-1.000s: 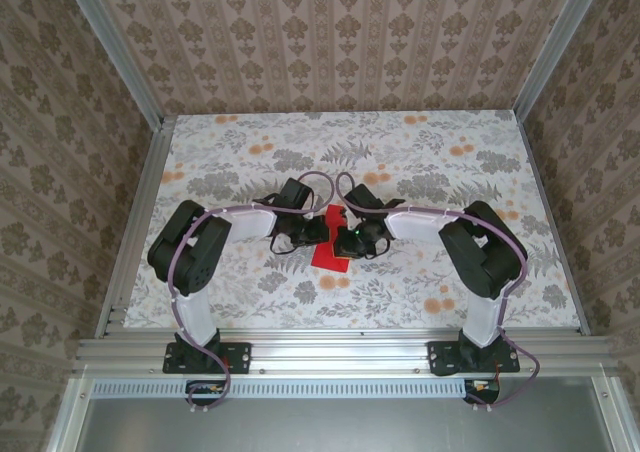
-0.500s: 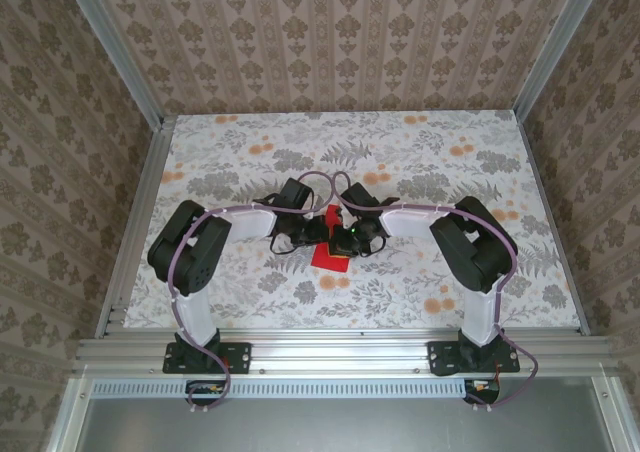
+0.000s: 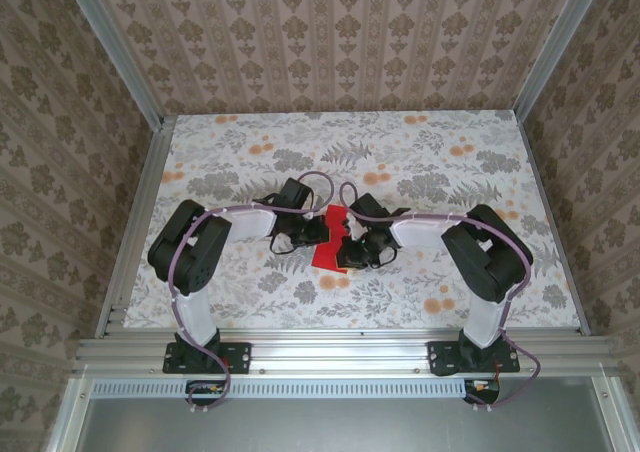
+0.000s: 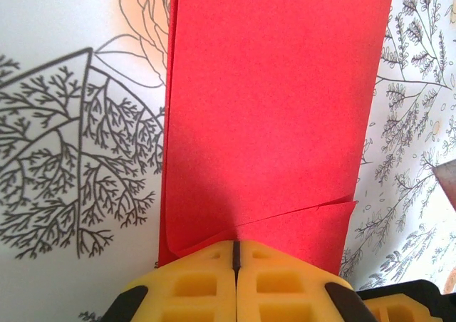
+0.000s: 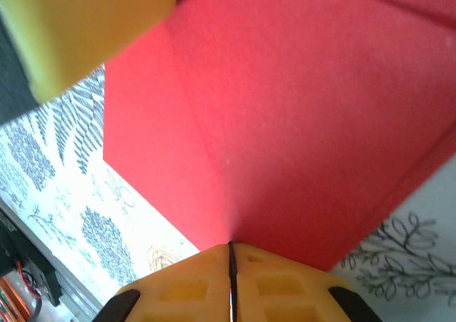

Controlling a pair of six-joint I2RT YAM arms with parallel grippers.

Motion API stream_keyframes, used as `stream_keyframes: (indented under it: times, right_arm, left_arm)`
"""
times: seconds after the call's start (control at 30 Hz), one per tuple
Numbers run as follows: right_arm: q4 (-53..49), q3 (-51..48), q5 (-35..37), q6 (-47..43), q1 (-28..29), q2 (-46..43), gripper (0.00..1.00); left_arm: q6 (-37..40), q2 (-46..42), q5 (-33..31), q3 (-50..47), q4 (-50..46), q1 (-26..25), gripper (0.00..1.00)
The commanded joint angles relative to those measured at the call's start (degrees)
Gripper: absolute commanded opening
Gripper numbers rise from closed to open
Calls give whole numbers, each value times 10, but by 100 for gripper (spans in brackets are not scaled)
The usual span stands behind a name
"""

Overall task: Fold a paper plane with a square sheet of paper (pick it up from the middle)
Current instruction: Fold the triangle a second time at the center of the table, then turn over the paper at the center of the table.

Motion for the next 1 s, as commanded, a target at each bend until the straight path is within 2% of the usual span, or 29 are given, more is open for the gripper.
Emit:
stream_keyframes:
  times: [0.0,0.2,0.33,0.4,0.53,0.67,0.77,0.97]
  right_arm:
    - [-113,-38,-3,-17,4,-12,10]
    - [-129,-22,36,-19,-8,-89,10]
    - [-102,3,139,-6,-25,-154,14]
    - [-88,20,185,-4,-28,-157,17]
    - [-80,89,184,-11,-27,-94,21]
    - [-73,141,148,-12,-25,-21,21]
    - [-74,157,126,-13,-25,14,21]
    - [-81,155,128,-1,-30,58,20]
  left_arm:
    - [9,38,-66,-14,-51,12,6]
    - [15,6,-40,7,-54,12,9]
    - [14,-41,-20,55,-56,12,21]
    - [8,-62,-23,76,-58,12,29]
    - [-14,-97,-51,75,-58,15,39]
    - [-46,-124,-68,37,-51,23,42]
    - [-69,-130,-51,6,-40,27,43]
    - [-107,-118,-7,-43,-7,26,43]
